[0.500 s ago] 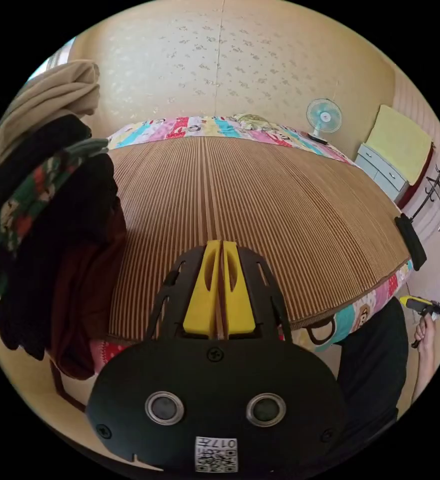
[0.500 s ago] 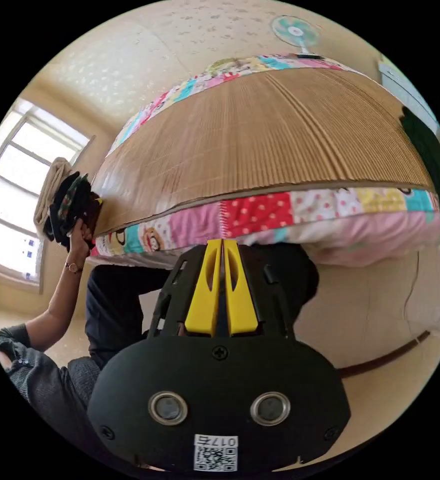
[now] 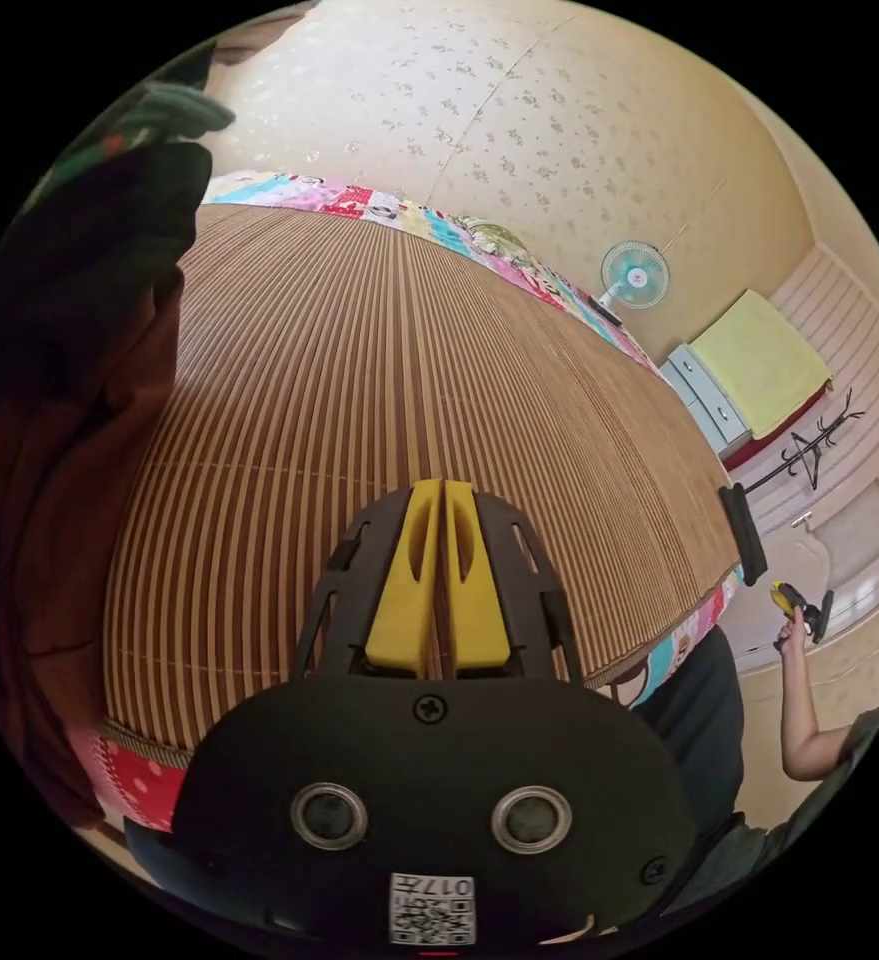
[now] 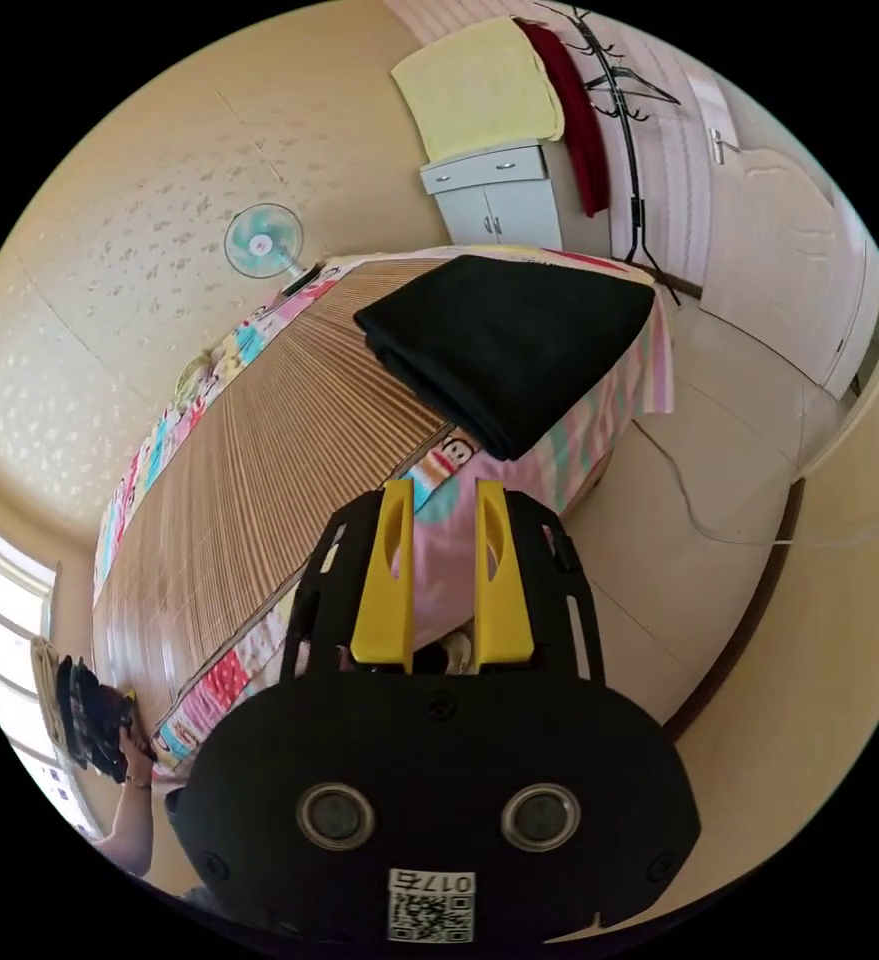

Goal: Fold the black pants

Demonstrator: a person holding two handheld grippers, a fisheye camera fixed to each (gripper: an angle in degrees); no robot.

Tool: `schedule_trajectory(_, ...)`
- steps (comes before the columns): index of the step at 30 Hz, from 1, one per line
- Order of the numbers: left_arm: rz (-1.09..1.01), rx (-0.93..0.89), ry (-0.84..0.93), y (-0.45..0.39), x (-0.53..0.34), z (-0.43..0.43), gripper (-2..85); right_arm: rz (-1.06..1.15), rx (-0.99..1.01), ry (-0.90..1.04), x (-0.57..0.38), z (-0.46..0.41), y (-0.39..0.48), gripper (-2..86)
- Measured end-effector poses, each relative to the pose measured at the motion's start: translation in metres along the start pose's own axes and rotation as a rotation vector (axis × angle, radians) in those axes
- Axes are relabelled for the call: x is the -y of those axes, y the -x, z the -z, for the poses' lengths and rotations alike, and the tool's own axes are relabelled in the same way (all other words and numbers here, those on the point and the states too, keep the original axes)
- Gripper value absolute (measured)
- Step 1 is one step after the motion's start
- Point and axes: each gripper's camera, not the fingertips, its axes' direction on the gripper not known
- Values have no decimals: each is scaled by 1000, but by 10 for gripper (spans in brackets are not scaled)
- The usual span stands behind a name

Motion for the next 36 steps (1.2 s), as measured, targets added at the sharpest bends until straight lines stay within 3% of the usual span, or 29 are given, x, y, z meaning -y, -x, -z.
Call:
schedule_trajectory(6,10,-17,-5,22,-5,-8,-6,-10,-215,95,53,-41,12,134)
schedule_trajectory(10,15,-31,-10,37,-8,-13,-7,-16,-223,168,72,-49,24,84)
schedule_trajectory(14,31,-51,-18,51,-11,-17,-7,39,-250,105,79,-10,68,43)
schedule_trajectory(18,39,-73,-22,66,-15,-21,-7,260,36,24,66,50,161,20)
schedule_trajectory(21,61,-118,-26,81,-17,-24,-7,469,253,74,30,68,249,11)
schedule_trajectory(22,67,-133,-28,86,-18,-25,-7,616,514,93,5,80,287,8)
schedule_trajectory(24,72,-146,-29,92,-20,-26,-7,720,799,172,-35,92,342,7)
schedule_trajectory(26,71,-153,-33,97,-21,-27,-7,793,769,240,-78,93,398,8)
schedule_trajectory(29,67,-169,-36,103,-23,-28,-9,899,527,291,-136,77,455,16)
schedule_trajectory(32,77,-190,-38,112,-26,-30,-10,780,393,307,-133,59,446,38)
schedule_trajectory(36,84,-208,-41,121,-29,-33,-10,497,256,207,-84,69,371,91)
